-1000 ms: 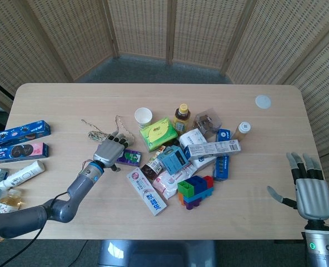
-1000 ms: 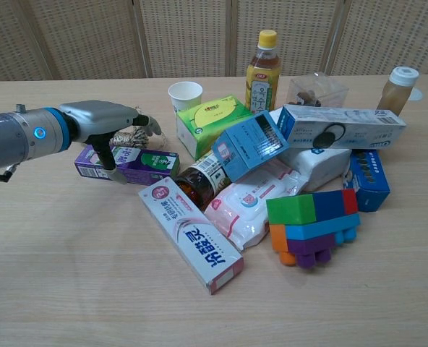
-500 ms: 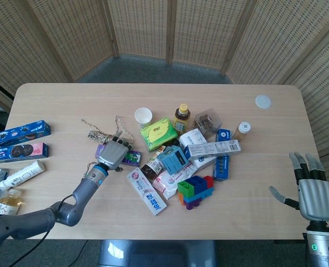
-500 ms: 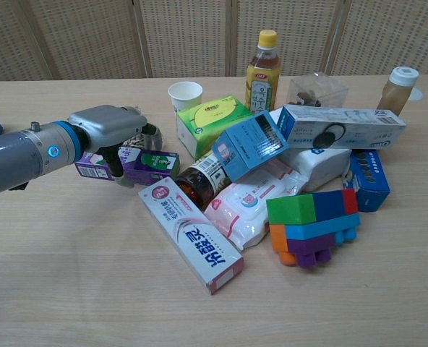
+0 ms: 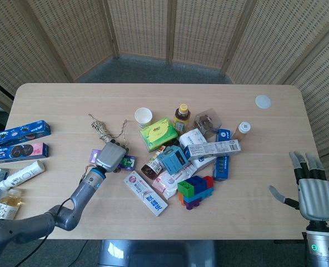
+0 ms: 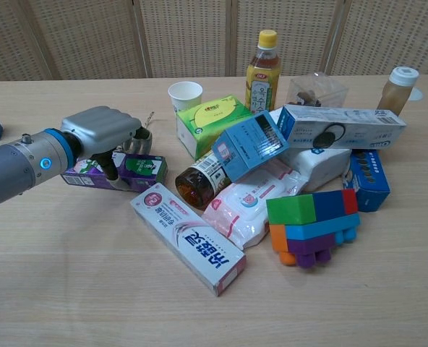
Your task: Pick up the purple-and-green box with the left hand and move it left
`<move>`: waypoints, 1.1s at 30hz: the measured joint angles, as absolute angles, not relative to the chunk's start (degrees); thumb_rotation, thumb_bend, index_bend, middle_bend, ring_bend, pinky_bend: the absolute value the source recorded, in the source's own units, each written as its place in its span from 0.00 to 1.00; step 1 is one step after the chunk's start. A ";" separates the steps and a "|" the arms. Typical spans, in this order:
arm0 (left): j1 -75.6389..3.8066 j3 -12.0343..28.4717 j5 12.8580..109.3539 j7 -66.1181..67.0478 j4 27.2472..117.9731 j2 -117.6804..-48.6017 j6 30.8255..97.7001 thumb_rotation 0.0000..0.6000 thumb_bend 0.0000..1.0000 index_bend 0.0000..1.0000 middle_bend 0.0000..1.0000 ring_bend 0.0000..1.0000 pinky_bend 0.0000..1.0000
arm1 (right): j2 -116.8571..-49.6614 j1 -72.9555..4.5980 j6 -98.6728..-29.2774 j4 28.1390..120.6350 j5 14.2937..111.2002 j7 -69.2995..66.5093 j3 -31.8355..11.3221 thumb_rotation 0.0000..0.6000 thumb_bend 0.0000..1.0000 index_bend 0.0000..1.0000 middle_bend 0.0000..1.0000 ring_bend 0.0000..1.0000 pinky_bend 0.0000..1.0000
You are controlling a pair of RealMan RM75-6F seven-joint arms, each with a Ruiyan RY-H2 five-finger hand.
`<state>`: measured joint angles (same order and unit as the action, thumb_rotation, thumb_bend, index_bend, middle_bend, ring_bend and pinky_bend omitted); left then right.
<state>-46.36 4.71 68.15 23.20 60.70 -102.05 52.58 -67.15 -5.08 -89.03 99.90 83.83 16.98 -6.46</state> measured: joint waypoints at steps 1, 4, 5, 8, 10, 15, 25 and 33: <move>-46.26 4.75 68.82 22.63 60.54 -102.06 53.10 1.00 0.22 0.58 0.63 0.52 0.45 | -67.17 -5.11 -89.00 99.93 83.84 16.97 -6.49 0.00 0.19 0.00 0.12 0.00 0.00; -45.94 4.83 71.08 20.83 60.20 -101.88 54.65 1.00 0.23 0.60 0.65 0.54 0.47 | -67.20 -5.15 -89.01 100.01 83.93 16.94 -6.58 0.00 0.19 0.00 0.12 0.00 0.00; -45.80 4.93 71.81 20.08 60.25 -101.64 55.28 1.00 0.23 0.61 0.66 0.55 0.48 | -67.19 -5.16 -88.98 100.03 83.95 16.97 -6.59 0.00 0.19 0.00 0.12 0.00 0.00; -45.48 5.40 72.95 18.87 61.26 -100.39 56.61 1.00 0.23 0.63 0.68 0.57 0.50 | -67.17 -5.27 -88.77 100.10 83.91 17.00 -6.67 0.00 0.19 0.00 0.12 0.00 0.00; -45.33 5.72 73.25 18.65 62.41 -99.34 57.07 1.00 0.23 0.65 0.70 0.59 0.52 | -67.19 -5.40 -88.66 100.14 83.98 16.98 -6.74 0.00 0.19 0.00 0.12 0.00 0.00; -44.70 7.04 73.35 18.11 68.31 -94.95 58.33 1.00 0.23 0.67 0.73 0.61 0.55 | -67.32 -5.68 -88.37 100.03 84.15 16.80 -6.88 0.00 0.19 0.00 0.12 0.00 0.00; -42.01 10.30 71.25 19.29 87.48 -79.16 61.30 1.00 0.23 0.69 0.75 0.63 0.57 | -68.12 -6.42 -87.15 99.03 84.10 15.90 -6.92 0.00 0.19 0.00 0.12 0.00 0.00; -37.96 12.50 68.96 19.62 98.47 -68.47 65.91 1.00 0.23 0.69 0.76 0.64 0.57 | -69.02 -6.85 -86.67 97.45 84.67 14.43 -6.76 0.00 0.19 0.00 0.12 0.00 0.00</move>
<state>-37.96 12.50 68.96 19.62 98.47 -68.47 65.91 -69.02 -6.85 -86.67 97.45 84.67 14.43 -6.76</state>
